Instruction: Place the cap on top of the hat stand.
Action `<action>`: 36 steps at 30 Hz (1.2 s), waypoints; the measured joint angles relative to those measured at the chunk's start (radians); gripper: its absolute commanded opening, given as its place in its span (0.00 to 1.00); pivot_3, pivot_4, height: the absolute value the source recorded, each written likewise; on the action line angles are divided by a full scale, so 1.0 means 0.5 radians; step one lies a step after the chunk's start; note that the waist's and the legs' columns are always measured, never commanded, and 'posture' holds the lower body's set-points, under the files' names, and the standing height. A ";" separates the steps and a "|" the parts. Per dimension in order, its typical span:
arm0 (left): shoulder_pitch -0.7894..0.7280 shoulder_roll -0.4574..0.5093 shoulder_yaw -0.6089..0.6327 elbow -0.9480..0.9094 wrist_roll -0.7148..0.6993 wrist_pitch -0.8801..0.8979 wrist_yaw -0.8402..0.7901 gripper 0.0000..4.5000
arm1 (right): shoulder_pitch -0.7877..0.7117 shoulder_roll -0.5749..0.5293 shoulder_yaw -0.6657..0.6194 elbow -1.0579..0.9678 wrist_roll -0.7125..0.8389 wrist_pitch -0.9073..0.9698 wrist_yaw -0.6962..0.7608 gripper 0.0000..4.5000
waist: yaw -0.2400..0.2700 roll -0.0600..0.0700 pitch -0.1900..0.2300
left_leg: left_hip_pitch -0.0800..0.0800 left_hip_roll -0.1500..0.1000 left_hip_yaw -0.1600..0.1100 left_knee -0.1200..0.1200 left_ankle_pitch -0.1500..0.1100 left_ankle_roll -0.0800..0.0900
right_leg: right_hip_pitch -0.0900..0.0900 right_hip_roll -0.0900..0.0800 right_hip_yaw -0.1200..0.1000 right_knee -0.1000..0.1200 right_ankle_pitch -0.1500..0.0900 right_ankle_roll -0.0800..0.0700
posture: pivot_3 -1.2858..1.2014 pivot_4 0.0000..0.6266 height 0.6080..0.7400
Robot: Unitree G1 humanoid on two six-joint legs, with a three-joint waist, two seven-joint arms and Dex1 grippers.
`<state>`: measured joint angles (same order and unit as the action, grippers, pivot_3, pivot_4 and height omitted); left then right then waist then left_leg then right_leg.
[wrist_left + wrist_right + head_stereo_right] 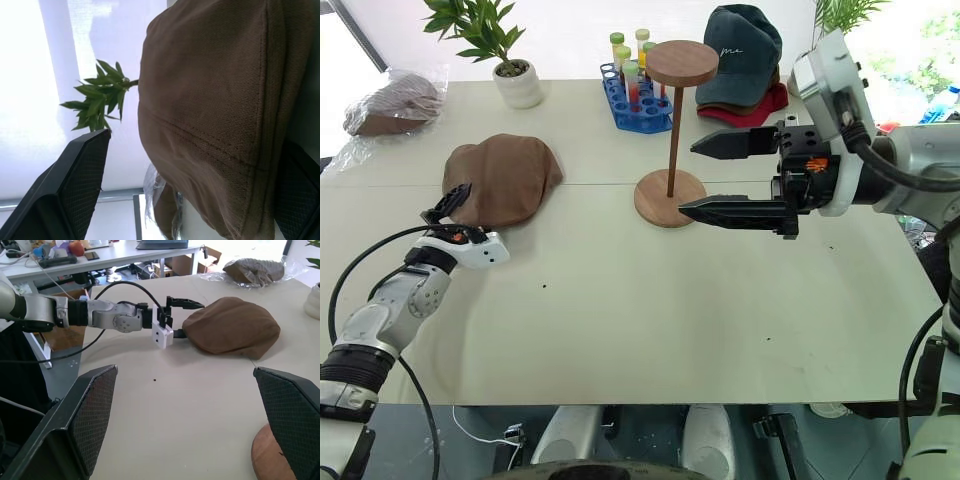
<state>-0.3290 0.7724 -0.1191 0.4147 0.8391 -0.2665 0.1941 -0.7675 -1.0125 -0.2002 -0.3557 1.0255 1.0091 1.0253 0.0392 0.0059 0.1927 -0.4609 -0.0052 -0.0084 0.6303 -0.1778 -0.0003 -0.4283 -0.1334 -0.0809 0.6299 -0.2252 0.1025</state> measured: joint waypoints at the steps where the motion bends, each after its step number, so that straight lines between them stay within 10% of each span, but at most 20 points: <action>1: -0.002 0.000 -0.018 0.015 -0.001 0.000 0.002 1.00 | 0.000 0.000 0.000 0.000 0.000 -0.004 0.000 0.99 | 0.000 0.000 0.000 | 0.000 0.000 0.000 0.000 0.000 0.000 | 0.000 0.000 0.000 0.000 0.000 0.000 | 0.52 0.24 0.91; 8: -0.134 -0.004 -0.110 0.232 -0.014 -0.020 0.053 0.88 | 0.010 0.000 -0.005 0.000 0.000 -0.026 -0.001 1.00 | 0.000 0.000 0.000 | 0.000 0.001 0.001 0.001 0.000 0.000 | 0.000 0.001 0.000 0.001 0.001 -0.001 | 0.52 0.24 0.91; 16: -0.230 -0.010 -0.131 0.273 -0.088 -0.101 0.058 0.01 | 0.016 -0.004 -0.007 -0.001 0.001 -0.026 0.004 1.00 | 0.001 -0.002 0.000 | 0.000 0.001 0.001 0.001 0.000 0.001 | 0.000 0.001 0.000 0.000 0.002 0.000 | 0.52 0.24 0.91; 36: -0.491 0.252 0.308 -0.639 -0.623 0.051 -0.420 0.01 | 0.042 -0.208 -0.057 0.123 -0.126 -0.127 0.080 1.00 | 0.005 -0.012 0.004 | -0.003 0.000 0.003 0.003 -0.001 -0.003 | 0.000 -0.001 0.000 -0.004 0.001 -0.001 | 0.52 0.24 0.91</action>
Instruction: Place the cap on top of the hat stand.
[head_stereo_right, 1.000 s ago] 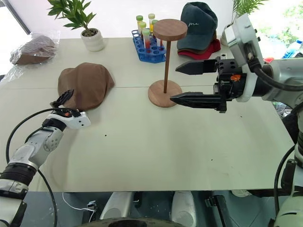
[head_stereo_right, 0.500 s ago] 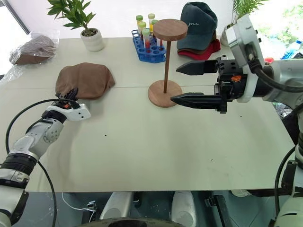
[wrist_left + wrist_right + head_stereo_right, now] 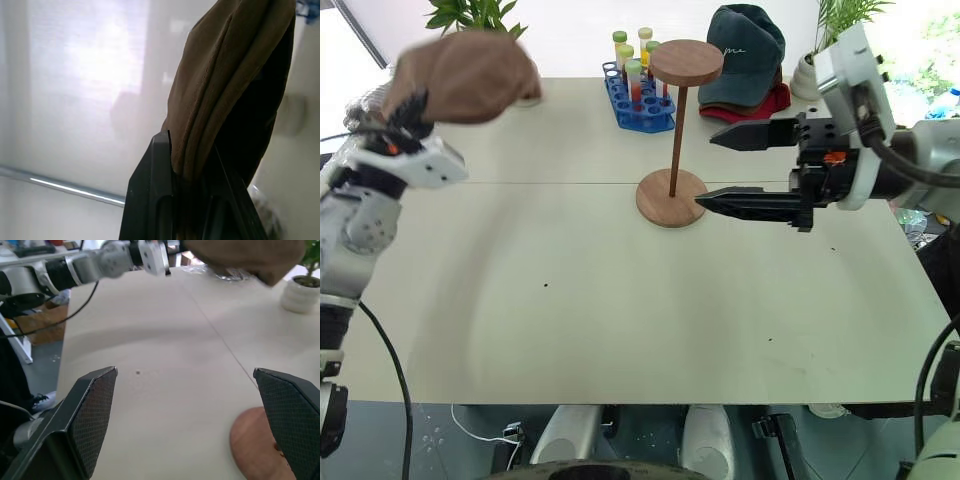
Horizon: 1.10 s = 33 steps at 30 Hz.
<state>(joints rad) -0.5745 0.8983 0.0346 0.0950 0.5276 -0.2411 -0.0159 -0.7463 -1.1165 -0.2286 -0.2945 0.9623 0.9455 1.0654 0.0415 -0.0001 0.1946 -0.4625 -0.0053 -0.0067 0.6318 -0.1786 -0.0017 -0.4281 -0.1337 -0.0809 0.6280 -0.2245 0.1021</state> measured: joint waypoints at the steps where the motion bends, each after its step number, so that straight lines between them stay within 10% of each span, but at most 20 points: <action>1: -0.058 -0.010 0.000 -0.070 -0.039 -0.001 -0.052 0.01 | 0.000 -0.031 -0.024 0.036 -0.025 -0.021 0.018 1.00 | -0.002 0.000 0.000 | 0.000 0.000 0.001 0.000 0.002 0.003 | 0.000 0.000 0.000 0.000 0.001 0.002 | 0.52 0.24 0.91; 16: -0.926 -0.569 -0.526 -0.016 -0.093 0.171 -0.753 0.01 | -0.086 -0.143 -0.053 0.278 -0.265 -0.223 0.117 1.00 | -0.009 -0.002 0.001 | 0.002 -0.004 0.002 0.004 0.004 0.006 | 0.003 0.007 0.001 0.004 0.002 0.004 | 0.52 0.24 0.91; 33: -0.895 -0.672 -0.656 -0.585 -0.016 0.397 -1.247 0.01 | -0.077 -0.078 -0.047 0.208 -0.260 -0.204 0.038 1.00 | -0.009 -0.002 0.001 | 0.003 0.000 0.002 0.007 0.004 0.006 | 0.003 0.011 0.002 0.005 0.003 0.003 | 0.52 0.24 0.91</action>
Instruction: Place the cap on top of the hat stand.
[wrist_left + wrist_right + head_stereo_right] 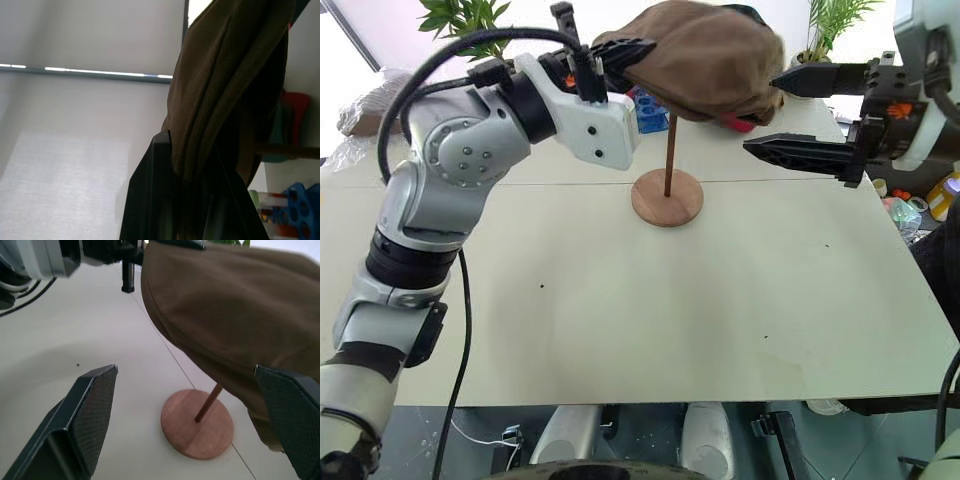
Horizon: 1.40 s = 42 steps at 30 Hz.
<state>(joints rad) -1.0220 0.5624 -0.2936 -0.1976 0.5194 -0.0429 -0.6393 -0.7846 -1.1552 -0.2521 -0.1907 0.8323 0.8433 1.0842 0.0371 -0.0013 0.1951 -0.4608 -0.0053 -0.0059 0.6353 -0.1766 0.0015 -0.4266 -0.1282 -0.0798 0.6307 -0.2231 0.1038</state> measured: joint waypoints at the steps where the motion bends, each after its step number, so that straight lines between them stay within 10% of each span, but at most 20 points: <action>1: 0.002 0.002 0.000 -0.005 0.002 0.027 -0.019 0.01 | -0.007 0.004 0.006 0.002 -0.005 -0.001 -0.001 1.00 | 0.000 0.000 0.000 | 0.000 0.000 0.000 0.001 0.000 0.000 | 0.000 0.000 0.000 0.000 0.000 0.000 | 0.52 0.24 0.91; 4: 0.037 0.004 0.004 -0.073 0.001 0.082 -0.065 0.01 | -0.058 0.033 0.034 0.015 -0.011 -0.016 0.000 1.00 | 0.001 0.000 0.000 | -0.001 0.000 0.000 0.003 0.000 0.000 | 0.001 0.000 0.001 -0.001 0.000 0.000 | 0.52 0.24 0.91; 13: 0.097 -0.058 0.004 -0.116 0.001 0.218 -0.110 0.97 | -0.123 0.072 0.102 0.078 -0.065 -0.042 0.030 1.00 | 0.001 0.000 0.000 | -0.001 0.000 -0.001 0.005 0.000 0.000 | 0.001 0.001 0.001 0.001 0.000 0.000 | 0.52 0.24 0.91; 42: 0.452 0.731 0.717 -0.105 -1.599 0.998 -1.127 0.99 | -0.123 0.119 0.165 0.138 -0.184 -0.168 0.129 1.00 | -0.052 0.000 0.000 | -0.001 0.005 -0.002 0.008 -0.001 0.000 | 0.002 0.005 0.001 0.001 -0.002 -0.007 | 0.52 0.24 0.91</action>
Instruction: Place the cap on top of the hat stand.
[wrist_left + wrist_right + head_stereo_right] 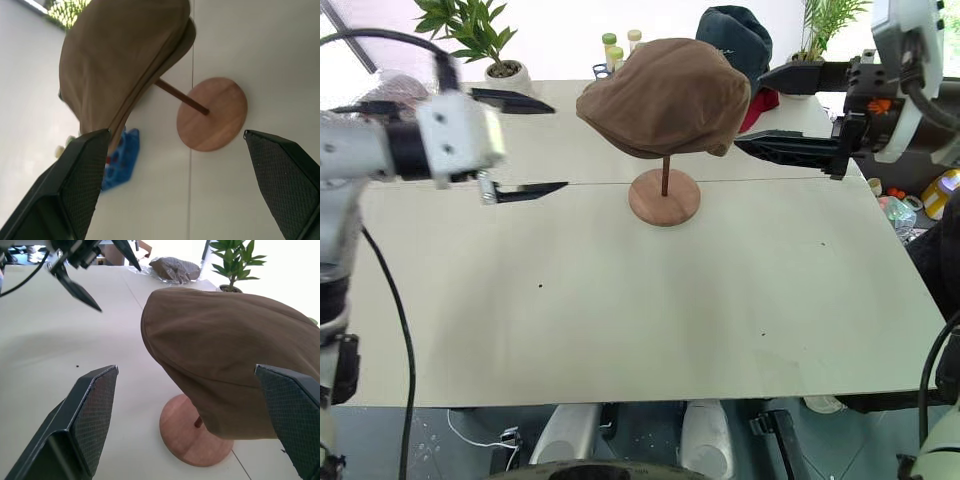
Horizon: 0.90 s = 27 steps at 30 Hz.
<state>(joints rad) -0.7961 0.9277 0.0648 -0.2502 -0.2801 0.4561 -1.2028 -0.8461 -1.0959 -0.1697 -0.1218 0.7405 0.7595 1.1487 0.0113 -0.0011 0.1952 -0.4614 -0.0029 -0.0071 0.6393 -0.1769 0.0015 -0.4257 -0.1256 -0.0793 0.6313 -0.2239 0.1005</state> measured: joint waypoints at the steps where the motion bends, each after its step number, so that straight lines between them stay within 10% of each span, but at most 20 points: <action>1: -0.008 0.060 0.059 0.080 -0.117 0.125 -0.082 0.99 | 0.000 0.004 0.004 -0.033 -0.009 -0.008 -0.007 1.00 | -0.006 0.000 0.000 | 0.000 0.000 0.000 -0.001 0.000 0.000 | -0.001 0.000 0.000 0.000 0.000 0.000 | 0.52 0.24 0.91; 9: -0.518 0.411 0.112 0.992 -0.639 0.866 -0.669 0.99 | -0.006 0.157 0.235 -0.637 -0.232 -0.034 -0.381 1.00 | -0.040 0.000 0.001 | -0.001 0.001 -0.001 -0.003 0.000 0.000 | -0.002 0.002 0.000 0.001 -0.004 0.008 | 0.52 0.24 0.91; 27: -0.970 0.483 -0.797 1.496 -0.852 0.461 -0.816 0.99 | -0.157 0.855 1.130 -0.637 -1.490 -0.304 -1.127 1.00 | -0.054 -0.005 0.002 | -0.003 0.002 0.001 -0.006 0.000 0.000 | -0.009 0.003 0.003 0.005 0.002 0.004 | 0.52 0.24 0.91</action>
<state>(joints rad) -1.2810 1.1694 -0.3337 0.4977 -0.7061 0.6866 -1.6109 -0.9246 -0.6683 0.3952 -0.4405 -0.0045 0.6077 0.5854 -0.0159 -0.0036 0.1964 -0.4629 -0.0021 -0.0069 0.6363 -0.1767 0.0016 -0.4301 -0.1241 -0.0777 0.6337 -0.2231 0.1027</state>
